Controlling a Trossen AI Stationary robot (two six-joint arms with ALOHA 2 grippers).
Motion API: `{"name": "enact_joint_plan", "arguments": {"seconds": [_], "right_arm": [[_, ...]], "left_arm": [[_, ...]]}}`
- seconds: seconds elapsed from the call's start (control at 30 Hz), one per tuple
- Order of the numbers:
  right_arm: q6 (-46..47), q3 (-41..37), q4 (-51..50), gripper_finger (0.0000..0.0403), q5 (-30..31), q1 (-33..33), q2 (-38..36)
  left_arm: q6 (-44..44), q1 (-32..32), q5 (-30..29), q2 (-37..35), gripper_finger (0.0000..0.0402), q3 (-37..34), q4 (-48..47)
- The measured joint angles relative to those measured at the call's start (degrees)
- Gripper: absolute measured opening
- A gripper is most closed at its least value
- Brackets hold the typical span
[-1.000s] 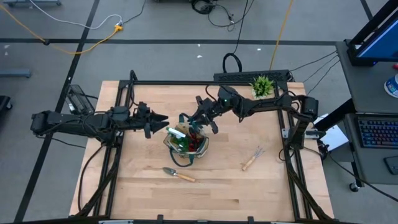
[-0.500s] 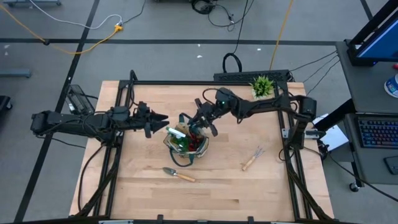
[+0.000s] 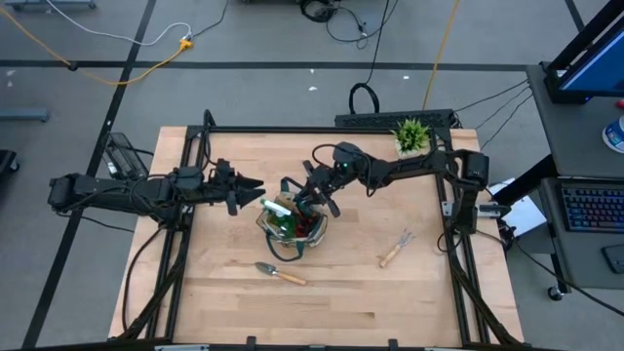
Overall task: Pick & Place Garden tools in Gardening bag
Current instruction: Put the green shear scissors into the gardening bag
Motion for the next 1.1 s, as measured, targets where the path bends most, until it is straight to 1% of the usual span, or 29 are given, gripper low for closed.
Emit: {"name": "enact_joint_plan", "arguments": {"seconds": [0.13,0.27,0.47,0.7,0.9,1.0,1.1], "right_arm": [[-0.35,0.0,-1.01,0.0048,-0.04,-0.46,0.0],[-0.38,0.0,-1.31,0.006,0.01,-0.52,0.0],[-0.37,0.0,-1.27,0.0095,0.06,-0.5,0.0],[-0.33,0.0,-1.31,0.0149,0.58,-0.5,0.0],[-1.64,-0.02,-1.4,0.0173,6.87,-0.48,-3.23],[-3.01,-0.02,-2.75,0.0175,8.27,-0.5,-5.57],[-2.83,-0.02,-4.52,0.0166,9.19,-0.38,-7.65]], "left_arm": [[0.0,0.0,-0.02,-0.02,0.025,0.0,0.0],[0.0,0.0,-0.04,-0.01,0.025,0.0,0.0],[0.24,0.0,-0.04,-0.02,0.025,0.0,0.0],[0.74,0.0,-0.02,-0.02,0.025,0.0,0.0],[1.1,0.01,-0.02,0.0,0.025,0.0,0.0],[1.7,0.0,0.0,0.0,0.025,0.0,0.0],[2.21,0.0,0.01,0.0,0.025,0.0,0.0]]}}
